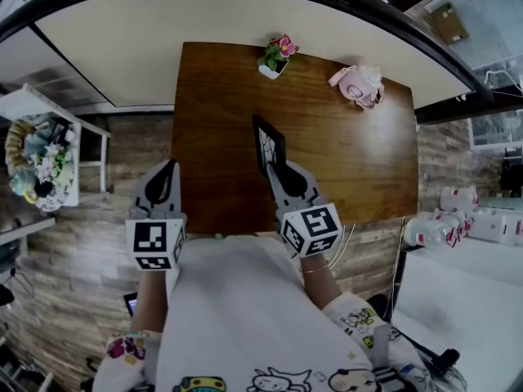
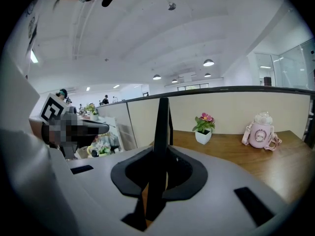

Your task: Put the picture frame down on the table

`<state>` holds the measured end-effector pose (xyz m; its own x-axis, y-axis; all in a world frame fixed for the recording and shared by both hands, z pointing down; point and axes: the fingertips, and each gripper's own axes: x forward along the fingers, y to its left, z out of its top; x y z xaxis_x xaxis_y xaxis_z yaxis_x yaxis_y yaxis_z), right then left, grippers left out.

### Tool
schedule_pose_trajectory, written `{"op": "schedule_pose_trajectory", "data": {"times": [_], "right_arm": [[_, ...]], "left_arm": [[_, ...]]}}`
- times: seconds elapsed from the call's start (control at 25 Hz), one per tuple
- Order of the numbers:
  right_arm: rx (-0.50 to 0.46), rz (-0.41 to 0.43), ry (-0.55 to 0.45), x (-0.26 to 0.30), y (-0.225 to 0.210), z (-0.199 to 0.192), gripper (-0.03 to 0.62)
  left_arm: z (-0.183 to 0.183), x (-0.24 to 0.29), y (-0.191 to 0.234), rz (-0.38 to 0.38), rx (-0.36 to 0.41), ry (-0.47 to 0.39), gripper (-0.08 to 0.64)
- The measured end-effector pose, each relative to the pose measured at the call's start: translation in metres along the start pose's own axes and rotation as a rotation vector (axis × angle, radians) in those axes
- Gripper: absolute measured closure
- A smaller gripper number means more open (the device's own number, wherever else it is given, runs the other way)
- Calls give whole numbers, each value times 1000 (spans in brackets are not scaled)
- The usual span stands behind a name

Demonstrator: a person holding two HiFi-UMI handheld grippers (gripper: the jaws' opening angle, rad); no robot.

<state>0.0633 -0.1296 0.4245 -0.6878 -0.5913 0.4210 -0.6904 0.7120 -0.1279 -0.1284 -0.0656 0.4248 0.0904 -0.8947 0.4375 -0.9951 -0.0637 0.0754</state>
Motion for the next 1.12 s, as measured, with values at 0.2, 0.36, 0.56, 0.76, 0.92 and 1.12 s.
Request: {"op": "schedule_pose_trajectory", "data": {"times": [0.2, 0.36, 0.56, 0.76, 0.92, 1.12], "right_arm": [[36, 42, 25, 9, 14, -7, 552], [73, 74, 47, 18, 22, -14, 552], [117, 109, 79, 30, 29, -26, 552], [184, 144, 118, 42, 35, -38, 552], [261, 166, 142, 51, 35, -49, 552], [330, 182, 176, 60, 35, -64, 552]], "left_arm": [[-6, -3, 4, 3, -17, 5, 557], [-17, -5, 4, -4, -36, 49, 557], [-28, -4, 5, -11, -47, 75, 557], [-37, 2, 7, -18, -50, 98, 557], [-42, 7, 10, -17, -59, 108, 557], [-44, 14, 11, -19, -65, 107, 557]]}}
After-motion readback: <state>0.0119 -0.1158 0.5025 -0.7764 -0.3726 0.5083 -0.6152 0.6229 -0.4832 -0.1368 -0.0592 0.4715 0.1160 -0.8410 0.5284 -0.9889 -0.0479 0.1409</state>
